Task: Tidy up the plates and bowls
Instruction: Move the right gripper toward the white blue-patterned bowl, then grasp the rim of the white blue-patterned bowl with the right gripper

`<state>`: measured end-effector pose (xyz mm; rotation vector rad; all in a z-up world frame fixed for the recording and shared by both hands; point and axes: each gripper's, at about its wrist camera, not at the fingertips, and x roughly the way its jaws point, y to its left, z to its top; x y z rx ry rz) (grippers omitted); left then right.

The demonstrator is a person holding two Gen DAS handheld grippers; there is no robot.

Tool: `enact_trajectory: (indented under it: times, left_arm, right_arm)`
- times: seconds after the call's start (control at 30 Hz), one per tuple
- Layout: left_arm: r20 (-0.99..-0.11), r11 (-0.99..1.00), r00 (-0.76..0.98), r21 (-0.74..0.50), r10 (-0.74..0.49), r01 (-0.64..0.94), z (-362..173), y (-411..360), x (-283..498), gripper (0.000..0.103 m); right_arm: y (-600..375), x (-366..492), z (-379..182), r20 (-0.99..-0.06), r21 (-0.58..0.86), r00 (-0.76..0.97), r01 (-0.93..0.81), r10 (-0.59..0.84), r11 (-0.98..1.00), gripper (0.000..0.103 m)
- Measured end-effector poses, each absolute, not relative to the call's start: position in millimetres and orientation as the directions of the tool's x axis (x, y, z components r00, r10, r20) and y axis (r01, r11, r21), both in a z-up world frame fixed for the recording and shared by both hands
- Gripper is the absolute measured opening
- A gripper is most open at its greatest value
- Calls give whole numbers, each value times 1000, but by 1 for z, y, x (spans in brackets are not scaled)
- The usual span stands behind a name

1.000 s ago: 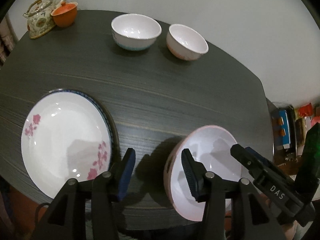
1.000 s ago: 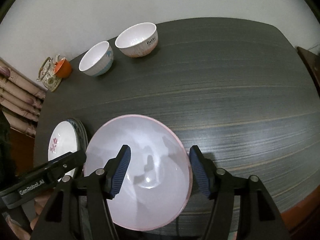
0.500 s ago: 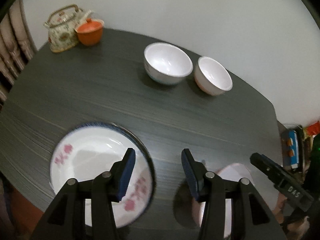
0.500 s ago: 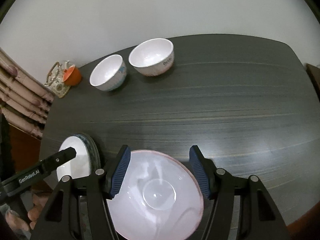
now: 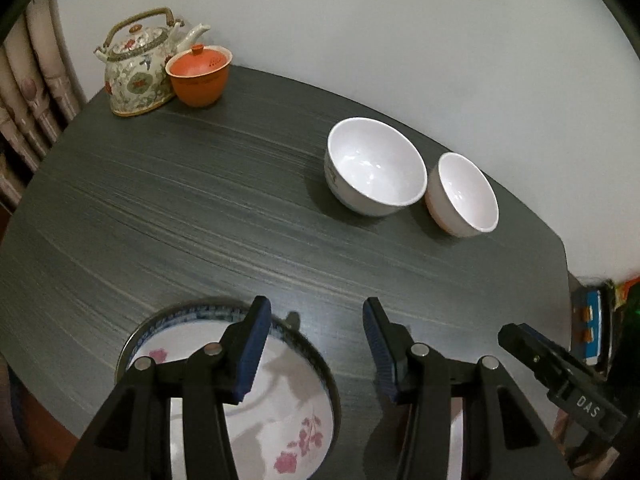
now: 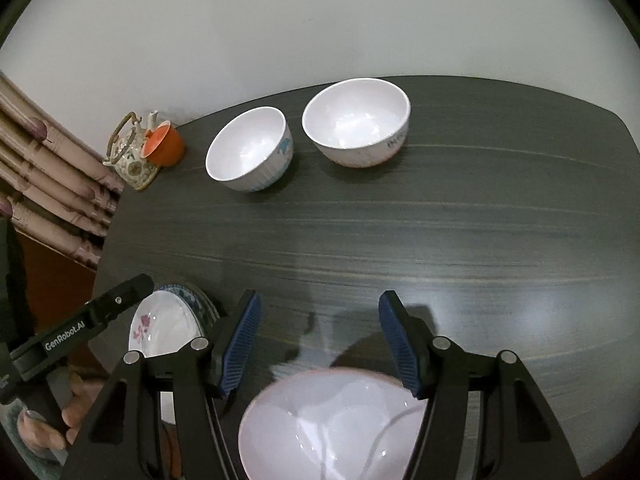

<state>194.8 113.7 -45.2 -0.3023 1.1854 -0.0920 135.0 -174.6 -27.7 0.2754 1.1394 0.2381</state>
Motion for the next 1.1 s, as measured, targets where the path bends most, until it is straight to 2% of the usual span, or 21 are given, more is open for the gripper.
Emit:
enact_trajectory:
  times: [0.23,0.7,0.9,1.1]
  left_arm:
    - [-906,951,358,-285,-227,-119,-55,124,228,49]
    - [-867,888,344,-432,-360,-158,-66,128,301,49]
    - [-871,893,340,-424,-356,-152,-77,120,327,49]
    - [-884,894,313,-412,-347,-176,-99,119,343,49]
  right_arm:
    - [-166,167,-27,-846,366,398,-50,355,929,59]
    - [-149,235,-42,-831,447,373,2,414,895,59]
    - [-145,263,-55,-833,466,362,48,419,883,59]
    - [-142,285,-76,-845,480,325,107,425,871,51]
